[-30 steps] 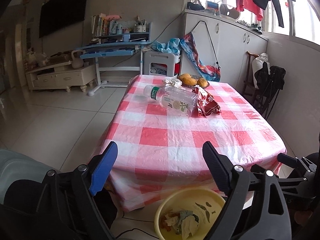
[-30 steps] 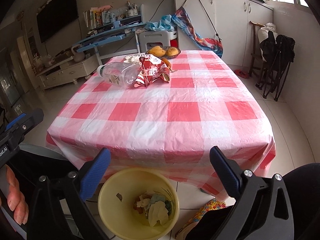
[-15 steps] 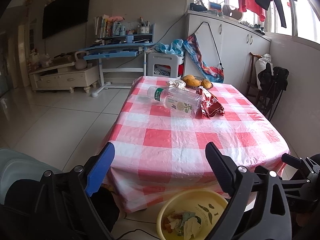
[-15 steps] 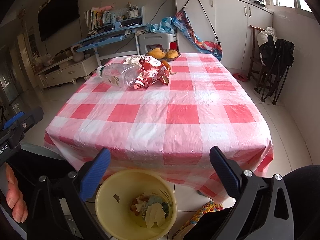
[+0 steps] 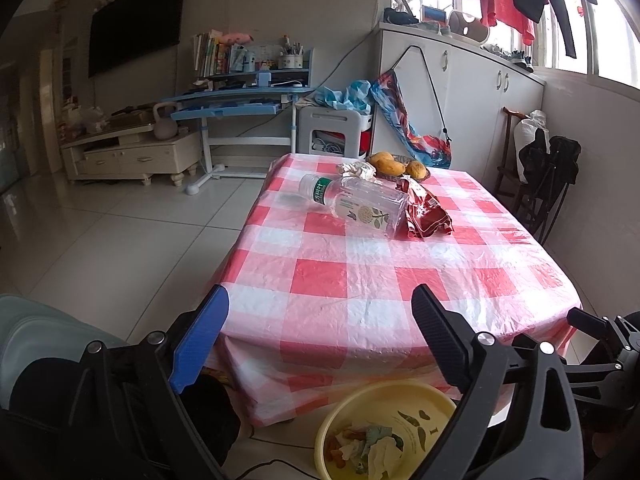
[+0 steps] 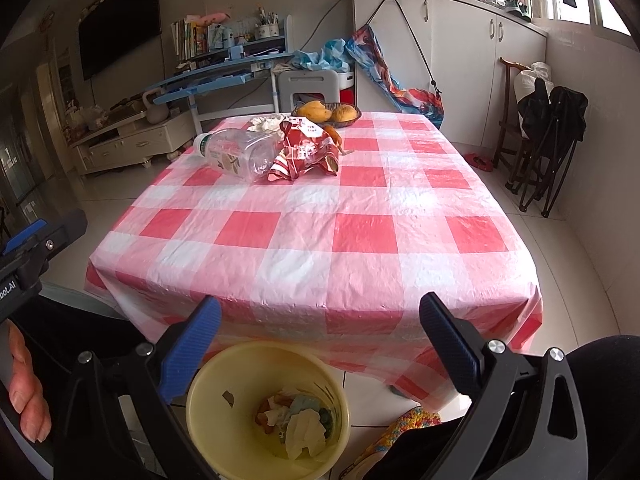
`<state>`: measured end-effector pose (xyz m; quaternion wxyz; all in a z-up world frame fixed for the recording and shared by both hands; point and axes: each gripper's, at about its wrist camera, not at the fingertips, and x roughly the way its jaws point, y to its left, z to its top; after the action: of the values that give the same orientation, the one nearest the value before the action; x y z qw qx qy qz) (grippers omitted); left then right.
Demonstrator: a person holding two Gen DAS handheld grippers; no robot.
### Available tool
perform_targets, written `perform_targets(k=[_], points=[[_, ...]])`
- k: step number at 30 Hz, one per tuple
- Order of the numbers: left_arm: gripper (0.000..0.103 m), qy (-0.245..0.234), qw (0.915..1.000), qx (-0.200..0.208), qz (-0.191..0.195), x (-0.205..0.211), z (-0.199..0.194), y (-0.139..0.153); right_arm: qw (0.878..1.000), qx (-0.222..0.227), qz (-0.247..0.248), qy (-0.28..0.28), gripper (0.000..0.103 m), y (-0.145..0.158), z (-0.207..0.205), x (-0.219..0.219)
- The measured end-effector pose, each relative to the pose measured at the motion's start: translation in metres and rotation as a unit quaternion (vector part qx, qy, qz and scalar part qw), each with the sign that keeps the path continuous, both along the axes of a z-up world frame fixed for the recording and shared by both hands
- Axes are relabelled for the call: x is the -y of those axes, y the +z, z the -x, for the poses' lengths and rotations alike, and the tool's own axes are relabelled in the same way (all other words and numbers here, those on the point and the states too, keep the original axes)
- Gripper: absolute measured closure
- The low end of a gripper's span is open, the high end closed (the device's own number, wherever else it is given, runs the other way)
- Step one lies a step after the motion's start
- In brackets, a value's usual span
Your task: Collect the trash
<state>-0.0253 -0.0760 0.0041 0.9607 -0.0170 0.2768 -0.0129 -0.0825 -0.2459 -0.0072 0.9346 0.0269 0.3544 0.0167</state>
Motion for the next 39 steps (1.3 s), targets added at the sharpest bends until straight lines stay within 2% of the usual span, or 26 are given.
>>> perform_targets(k=[39], points=[[0.013,0.005,1.0000,0.002,0.002,-0.0030,-0.0003,0.0006,1.000,0.000,0.004,0.000,0.008,-0.0004,0.0009,-0.0020]])
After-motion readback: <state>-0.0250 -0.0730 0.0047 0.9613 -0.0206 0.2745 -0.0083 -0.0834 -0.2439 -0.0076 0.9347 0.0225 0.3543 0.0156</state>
